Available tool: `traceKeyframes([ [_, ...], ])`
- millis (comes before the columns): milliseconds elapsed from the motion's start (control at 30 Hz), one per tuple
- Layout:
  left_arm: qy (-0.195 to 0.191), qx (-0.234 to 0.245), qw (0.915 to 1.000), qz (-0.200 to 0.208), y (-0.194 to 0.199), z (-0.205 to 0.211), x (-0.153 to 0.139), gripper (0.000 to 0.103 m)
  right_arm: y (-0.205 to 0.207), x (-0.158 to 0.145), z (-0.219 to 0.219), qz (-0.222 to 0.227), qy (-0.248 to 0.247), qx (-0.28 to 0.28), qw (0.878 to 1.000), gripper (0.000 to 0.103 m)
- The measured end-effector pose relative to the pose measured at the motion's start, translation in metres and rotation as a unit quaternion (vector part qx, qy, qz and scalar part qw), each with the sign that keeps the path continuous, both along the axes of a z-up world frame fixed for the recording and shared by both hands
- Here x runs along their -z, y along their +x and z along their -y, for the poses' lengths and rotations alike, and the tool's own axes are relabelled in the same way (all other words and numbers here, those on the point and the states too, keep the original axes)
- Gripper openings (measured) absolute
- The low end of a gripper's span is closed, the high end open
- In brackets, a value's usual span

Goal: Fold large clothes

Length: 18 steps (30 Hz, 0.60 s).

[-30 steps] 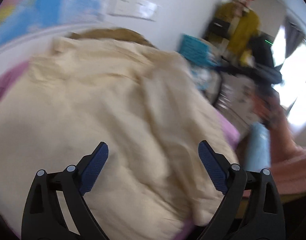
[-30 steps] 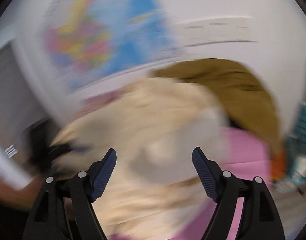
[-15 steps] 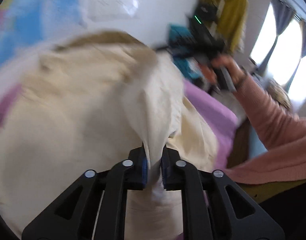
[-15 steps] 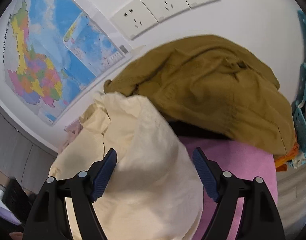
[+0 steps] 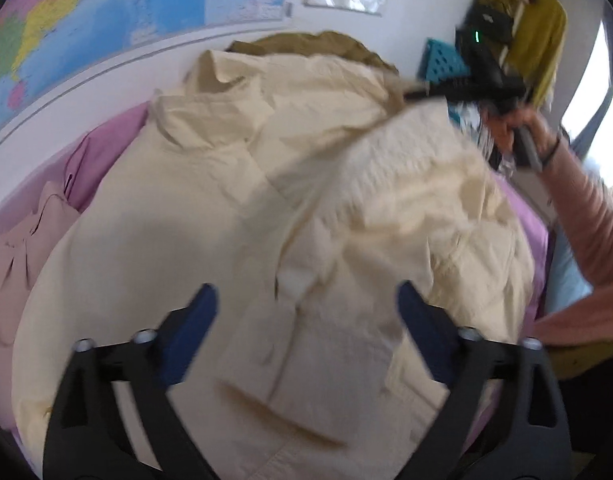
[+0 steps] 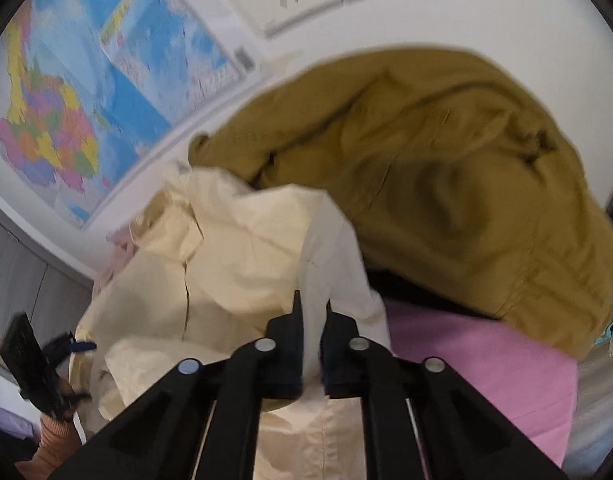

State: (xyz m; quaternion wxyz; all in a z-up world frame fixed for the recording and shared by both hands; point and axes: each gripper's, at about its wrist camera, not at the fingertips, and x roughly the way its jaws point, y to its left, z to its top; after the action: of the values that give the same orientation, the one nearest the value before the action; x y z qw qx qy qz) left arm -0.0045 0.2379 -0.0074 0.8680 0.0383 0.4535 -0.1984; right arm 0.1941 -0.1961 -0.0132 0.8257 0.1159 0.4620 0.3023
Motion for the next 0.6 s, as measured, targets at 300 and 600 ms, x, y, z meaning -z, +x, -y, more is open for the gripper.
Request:
traceKeyframes([
  [300, 0.104, -0.024, 0.9941, 0.017, 0.039, 0.023, 0.017, 0.021, 0.011, -0.045, 0.025, 0.041, 0.021, 0.056, 0.997, 0.002],
  [600, 0.09, -0.096, 0.9912, -0.014, 0.074, -0.011, 0.027, 0.08, 0.037, -0.014, 0.012, 0.021, -0.06, 0.098, 0.993, 0.023],
])
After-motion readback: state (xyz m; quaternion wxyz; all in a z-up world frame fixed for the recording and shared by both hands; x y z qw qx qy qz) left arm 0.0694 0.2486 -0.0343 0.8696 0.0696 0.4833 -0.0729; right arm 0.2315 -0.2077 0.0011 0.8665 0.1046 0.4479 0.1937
